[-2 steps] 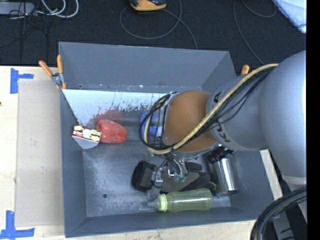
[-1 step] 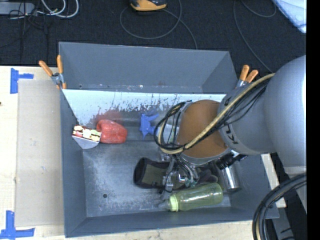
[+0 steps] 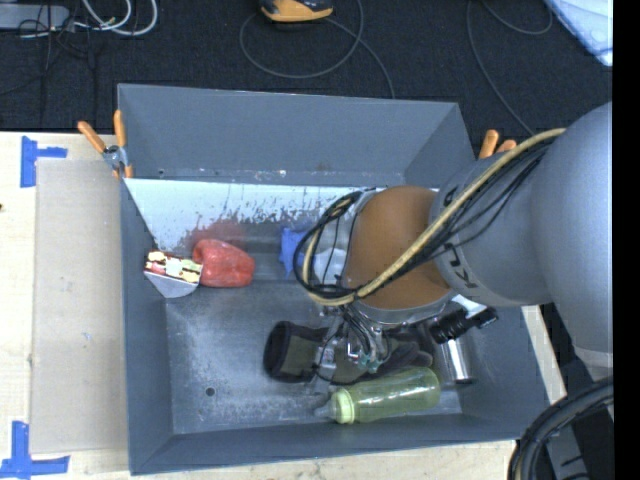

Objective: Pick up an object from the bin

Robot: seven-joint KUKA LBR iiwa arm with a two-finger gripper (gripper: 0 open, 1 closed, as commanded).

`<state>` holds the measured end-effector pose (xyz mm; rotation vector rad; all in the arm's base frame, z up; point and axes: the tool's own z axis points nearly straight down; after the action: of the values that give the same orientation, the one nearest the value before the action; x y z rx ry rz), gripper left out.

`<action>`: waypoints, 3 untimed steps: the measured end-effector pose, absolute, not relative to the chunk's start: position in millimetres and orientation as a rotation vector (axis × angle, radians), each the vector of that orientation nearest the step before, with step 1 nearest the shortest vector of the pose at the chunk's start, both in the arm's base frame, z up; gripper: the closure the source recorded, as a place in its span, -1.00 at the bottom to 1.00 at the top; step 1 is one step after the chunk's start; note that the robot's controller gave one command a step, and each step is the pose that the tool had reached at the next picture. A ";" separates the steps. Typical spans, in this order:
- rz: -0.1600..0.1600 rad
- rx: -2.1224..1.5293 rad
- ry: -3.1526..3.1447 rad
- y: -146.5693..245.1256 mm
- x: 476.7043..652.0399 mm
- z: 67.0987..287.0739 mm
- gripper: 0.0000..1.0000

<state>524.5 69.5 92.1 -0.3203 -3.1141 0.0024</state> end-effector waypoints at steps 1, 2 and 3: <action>-0.010 -0.469 -3.101 53.1 515.6 86.2 -1.00; 0.004 -0.600 -3.072 68.6 516.3 70.0 1.00; 0.003 -0.602 -3.072 68.4 516.3 70.1 1.00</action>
Offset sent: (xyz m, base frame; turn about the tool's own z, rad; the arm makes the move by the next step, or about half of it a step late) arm -0.0085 -0.0015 -0.0221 0.1826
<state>516.3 68.4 70.1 -0.6022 -3.0720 0.0033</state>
